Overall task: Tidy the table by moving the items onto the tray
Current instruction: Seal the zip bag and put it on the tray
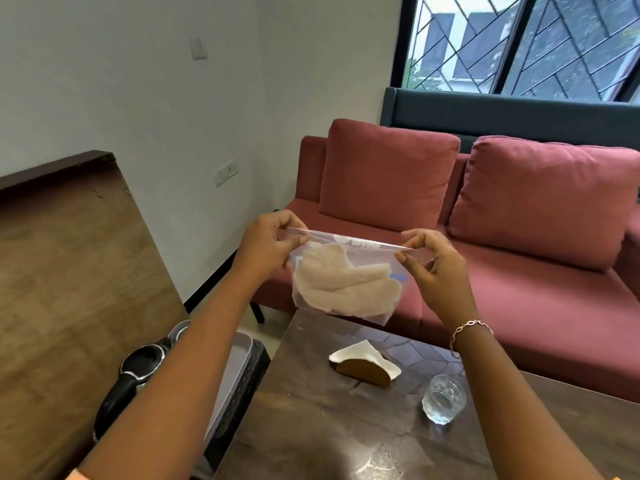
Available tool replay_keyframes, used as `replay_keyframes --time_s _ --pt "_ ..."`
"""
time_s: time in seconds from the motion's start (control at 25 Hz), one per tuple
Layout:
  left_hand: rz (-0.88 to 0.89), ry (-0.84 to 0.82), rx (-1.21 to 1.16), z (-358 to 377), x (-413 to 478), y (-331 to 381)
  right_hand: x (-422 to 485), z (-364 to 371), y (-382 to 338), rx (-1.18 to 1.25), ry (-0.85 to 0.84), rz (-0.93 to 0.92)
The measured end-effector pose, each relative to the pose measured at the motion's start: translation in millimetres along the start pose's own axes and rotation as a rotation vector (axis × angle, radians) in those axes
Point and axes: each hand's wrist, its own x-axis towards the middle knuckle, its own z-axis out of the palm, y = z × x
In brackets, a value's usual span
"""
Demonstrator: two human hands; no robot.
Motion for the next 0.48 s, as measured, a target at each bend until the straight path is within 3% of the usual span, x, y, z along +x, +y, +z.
replay_keyframes --time_s 0.16,0.48 --pt "-0.215 -0.222 -0.269 -26 0 -35 -8 43 0 0.003 -0.132 0.053" --pt "-0.386 -0.360 -0.273 -92 22 -163 -17 167 3 0.045 -0.367 0.189"
